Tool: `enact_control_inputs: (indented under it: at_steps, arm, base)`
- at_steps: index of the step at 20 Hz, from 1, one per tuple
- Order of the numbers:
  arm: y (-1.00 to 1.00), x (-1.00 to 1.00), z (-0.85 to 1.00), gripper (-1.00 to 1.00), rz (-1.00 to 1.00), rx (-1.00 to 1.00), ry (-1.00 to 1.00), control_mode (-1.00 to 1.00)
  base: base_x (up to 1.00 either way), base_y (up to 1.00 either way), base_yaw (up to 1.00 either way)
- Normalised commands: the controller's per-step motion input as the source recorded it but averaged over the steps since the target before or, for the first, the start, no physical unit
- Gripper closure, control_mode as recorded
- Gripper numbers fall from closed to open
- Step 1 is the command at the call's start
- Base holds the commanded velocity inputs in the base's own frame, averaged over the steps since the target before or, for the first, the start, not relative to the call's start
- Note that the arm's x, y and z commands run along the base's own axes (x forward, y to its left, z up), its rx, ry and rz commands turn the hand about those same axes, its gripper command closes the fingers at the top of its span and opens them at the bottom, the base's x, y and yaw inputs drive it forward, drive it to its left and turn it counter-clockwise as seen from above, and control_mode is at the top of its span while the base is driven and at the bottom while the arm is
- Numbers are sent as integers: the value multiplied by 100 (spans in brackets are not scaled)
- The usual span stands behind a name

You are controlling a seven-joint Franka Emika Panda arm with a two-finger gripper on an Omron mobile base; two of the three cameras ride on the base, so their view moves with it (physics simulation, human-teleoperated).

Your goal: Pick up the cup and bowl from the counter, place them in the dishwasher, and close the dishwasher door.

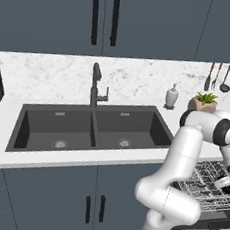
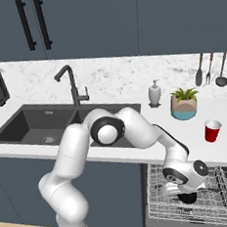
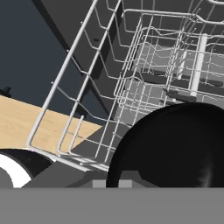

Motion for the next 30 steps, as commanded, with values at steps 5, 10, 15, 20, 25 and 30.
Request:
enact_control_inputs:
  at_steps: [5, 10, 15, 20, 25, 30]
  arm:
    - [0, 9, -27, 100, 3, 1, -1, -100]
    - [0, 0, -29, 100, 2, 0, -1, -100]
    - [0, 0, -32, 100, 1, 0, 0, -100]
    - [0, 0, -9, 100, 1, 0, -4, -100]
    - [0, 0, 14, 100, 2, 0, -10, -100]
    - [0, 0, 18, 100, 0, 0, -3, -100]
  base:
    - [0, 0, 0]
    - [0, 0, 0]
    - [0, 0, 0]
    - [0, 0, 0]
    - [0, 0, 0]
    - [0, 0, 0]
